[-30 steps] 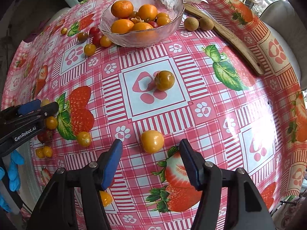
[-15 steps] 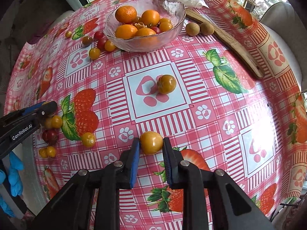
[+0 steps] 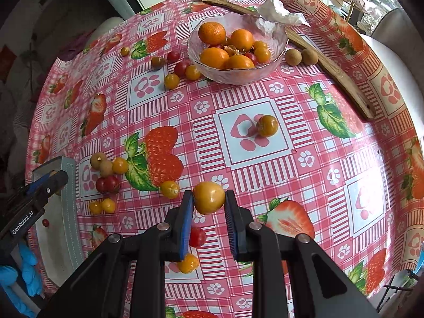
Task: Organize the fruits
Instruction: 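Carry both fruits into the white tray and open both tools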
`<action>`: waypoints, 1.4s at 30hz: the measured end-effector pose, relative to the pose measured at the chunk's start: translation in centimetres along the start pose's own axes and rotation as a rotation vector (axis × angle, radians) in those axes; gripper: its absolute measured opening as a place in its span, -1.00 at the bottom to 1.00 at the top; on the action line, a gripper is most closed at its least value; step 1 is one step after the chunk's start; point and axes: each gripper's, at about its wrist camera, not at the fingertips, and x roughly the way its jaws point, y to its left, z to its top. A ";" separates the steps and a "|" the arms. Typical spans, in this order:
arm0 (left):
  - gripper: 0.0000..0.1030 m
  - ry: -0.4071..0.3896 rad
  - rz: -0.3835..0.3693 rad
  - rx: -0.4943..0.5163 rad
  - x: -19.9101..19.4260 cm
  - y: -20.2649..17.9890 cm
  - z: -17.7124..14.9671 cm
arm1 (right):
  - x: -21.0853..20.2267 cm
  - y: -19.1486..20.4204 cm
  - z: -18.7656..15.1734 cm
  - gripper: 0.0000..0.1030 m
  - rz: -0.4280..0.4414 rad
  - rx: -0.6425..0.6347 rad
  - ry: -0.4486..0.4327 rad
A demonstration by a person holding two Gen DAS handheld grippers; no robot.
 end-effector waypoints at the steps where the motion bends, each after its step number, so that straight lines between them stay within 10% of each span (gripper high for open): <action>1: -0.40 -0.001 0.007 -0.011 -0.2 0.6 -0.3 | 0.0 0.6 0.0 -0.50 0.004 -0.011 0.001; 24: -0.40 0.043 0.133 -0.309 -2.9 15.1 -9.4 | 2.8 20.4 -1.4 -0.50 0.150 -0.343 0.099; 42: -0.40 0.107 0.157 -0.328 -0.1 17.8 -13.9 | 9.0 28.3 -5.4 -0.50 0.133 -0.467 0.209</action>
